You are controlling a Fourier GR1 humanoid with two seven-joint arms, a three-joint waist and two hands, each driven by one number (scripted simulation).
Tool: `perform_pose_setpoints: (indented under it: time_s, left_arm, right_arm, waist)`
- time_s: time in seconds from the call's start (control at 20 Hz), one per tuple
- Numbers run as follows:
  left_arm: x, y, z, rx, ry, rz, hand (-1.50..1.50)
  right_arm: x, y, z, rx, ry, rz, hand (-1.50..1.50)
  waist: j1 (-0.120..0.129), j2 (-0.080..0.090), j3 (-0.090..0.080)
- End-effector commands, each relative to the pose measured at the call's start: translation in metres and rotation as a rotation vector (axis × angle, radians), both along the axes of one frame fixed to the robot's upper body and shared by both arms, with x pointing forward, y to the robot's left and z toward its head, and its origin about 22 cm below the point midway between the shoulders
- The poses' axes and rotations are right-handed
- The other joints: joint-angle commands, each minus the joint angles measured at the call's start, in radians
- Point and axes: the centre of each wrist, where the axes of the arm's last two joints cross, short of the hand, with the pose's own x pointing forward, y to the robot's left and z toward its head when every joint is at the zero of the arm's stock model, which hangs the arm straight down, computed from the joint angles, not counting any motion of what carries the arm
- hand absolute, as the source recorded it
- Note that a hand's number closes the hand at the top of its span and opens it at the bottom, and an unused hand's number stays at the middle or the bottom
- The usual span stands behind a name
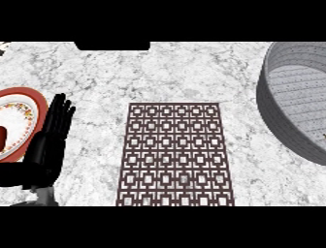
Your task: Pick the pear from the placemat and place it in the basket
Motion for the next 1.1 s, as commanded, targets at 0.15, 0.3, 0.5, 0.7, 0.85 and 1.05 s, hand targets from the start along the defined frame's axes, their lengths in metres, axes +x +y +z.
perform_pose_setpoints:
  time_s: [0.15,0.3,0.5,0.7,0.85,1.05]
  left_arm:
    - [0.009,-0.008,-0.011,0.012,-0.003,0.009,0.00]
    - [0.002,-0.013,-0.005,0.002,0.015,0.001,0.00]
    - [-0.002,-0.003,-0.011,-0.013,0.008,0.007,0.00]
    - [0.006,-0.004,-0.011,0.005,-0.002,0.002,0.00]
    - [0.005,0.006,0.005,-0.008,0.009,0.002,0.00]
    - [0.014,-0.013,0.003,0.003,-0.003,0.008,0.00]
  right_arm:
    - [0.013,-0.025,-0.022,0.025,0.061,-0.024,-1.50]
    - [0.012,-0.029,-0.010,0.023,0.031,0.016,-1.50]
    - [0.019,-0.022,-0.027,0.054,-0.039,0.013,-1.50]
    - [0.009,-0.026,-0.014,0.075,-0.195,0.027,-1.50]
    - [0.013,-0.029,0.014,0.038,-0.271,-0.003,-1.50]
    - [-0.006,-0.042,0.036,-0.004,-0.361,-0.071,-1.50]
  waist:
    - [0.001,0.001,0.000]
    - [0.001,0.000,0.000]
    - [0.002,0.000,0.000]
    - [-0.002,0.000,0.000]
    - [0.001,-0.001,0.000]
    - [-0.007,-0.001,0.000]
